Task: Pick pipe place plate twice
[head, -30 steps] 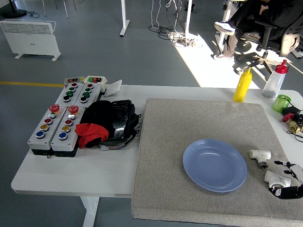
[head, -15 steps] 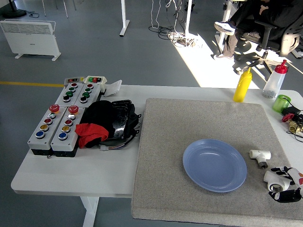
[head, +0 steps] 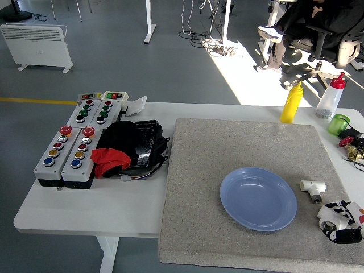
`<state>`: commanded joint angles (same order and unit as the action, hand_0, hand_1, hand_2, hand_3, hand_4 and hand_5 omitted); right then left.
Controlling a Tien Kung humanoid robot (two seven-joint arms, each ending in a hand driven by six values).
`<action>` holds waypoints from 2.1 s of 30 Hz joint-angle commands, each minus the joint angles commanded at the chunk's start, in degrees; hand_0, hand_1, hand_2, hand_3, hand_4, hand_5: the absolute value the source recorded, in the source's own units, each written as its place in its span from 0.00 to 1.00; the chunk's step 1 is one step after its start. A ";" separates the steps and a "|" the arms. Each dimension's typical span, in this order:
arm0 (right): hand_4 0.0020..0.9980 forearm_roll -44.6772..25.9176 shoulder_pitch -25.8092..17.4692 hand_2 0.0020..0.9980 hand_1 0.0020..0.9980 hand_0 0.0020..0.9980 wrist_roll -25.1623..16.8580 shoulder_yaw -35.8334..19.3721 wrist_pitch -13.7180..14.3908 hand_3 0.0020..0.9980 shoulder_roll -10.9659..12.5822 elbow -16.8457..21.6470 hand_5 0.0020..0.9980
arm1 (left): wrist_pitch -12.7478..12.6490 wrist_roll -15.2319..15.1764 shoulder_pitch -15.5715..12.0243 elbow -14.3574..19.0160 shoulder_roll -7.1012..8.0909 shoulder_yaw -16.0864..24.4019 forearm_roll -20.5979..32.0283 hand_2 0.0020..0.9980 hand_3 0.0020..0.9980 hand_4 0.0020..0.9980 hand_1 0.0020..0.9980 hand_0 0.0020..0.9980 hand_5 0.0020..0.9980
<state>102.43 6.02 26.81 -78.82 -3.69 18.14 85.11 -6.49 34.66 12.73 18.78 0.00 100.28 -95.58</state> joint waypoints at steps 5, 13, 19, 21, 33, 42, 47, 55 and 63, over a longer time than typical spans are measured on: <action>0.68 -0.87 -0.01 0.57 0.46 0.32 -0.74 -0.79 0.74 0.71 0.20 0.32 0.14 | 0.16 0.18 -0.12 -0.02 0.00 -0.15 -0.13 0.70 0.64 0.34 0.67 0.68 1.00; 0.67 -1.62 -0.41 0.56 0.45 0.30 -1.88 -2.18 2.53 0.69 0.27 2.52 0.14 | 0.02 0.06 -0.44 -0.10 0.00 -0.40 0.32 0.70 0.64 0.34 0.67 0.68 1.00; 0.65 -2.29 0.92 0.55 0.45 0.30 -3.89 -0.26 4.90 0.68 0.50 5.29 0.13 | 0.08 0.18 -0.80 -0.07 0.00 -0.56 0.37 0.70 0.64 0.34 0.67 0.68 1.00; 0.65 -2.55 1.84 0.55 0.45 0.30 -4.74 0.88 5.75 0.68 0.56 5.60 0.13 | 0.11 0.16 -0.81 -0.10 0.00 -0.78 0.53 0.70 0.64 0.34 0.67 0.68 1.00; 0.63 -5.56 14.00 0.55 0.46 0.32 -7.59 13.73 7.44 0.67 0.50 -1.37 0.11 | -0.62 0.27 -1.43 -0.22 0.00 -3.12 3.71 0.70 0.64 0.34 0.67 0.68 1.00; 0.62 -6.29 23.08 0.56 0.56 0.52 -10.30 24.13 7.37 0.67 -0.43 -10.41 0.10 | -0.93 0.28 -1.39 -0.27 0.00 -4.18 5.17 0.70 0.64 0.34 0.67 0.68 1.00; 0.62 -4.75 25.44 0.64 0.66 0.69 -11.25 26.72 7.75 0.67 -1.25 -13.61 0.10 | -1.10 0.24 -1.28 -0.29 0.00 -4.52 5.73 0.70 0.64 0.34 0.67 0.68 1.00; 0.62 -2.09 28.45 0.80 0.77 0.80 -12.21 30.53 8.88 0.69 -2.98 -19.09 0.10 | -1.15 0.17 -1.02 -0.36 0.00 -4.83 6.16 0.70 0.64 0.34 0.67 0.68 1.00; 0.69 -0.37 29.65 1.00 0.92 0.97 -11.88 31.88 8.50 0.89 -4.09 -22.14 0.16 | -1.27 -0.01 -0.81 -0.42 0.00 -5.11 6.63 0.70 0.64 0.34 0.67 0.68 1.00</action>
<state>102.06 35.66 14.93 -46.94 4.82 14.05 62.97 -7.76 34.65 11.93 18.36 0.00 95.17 -88.95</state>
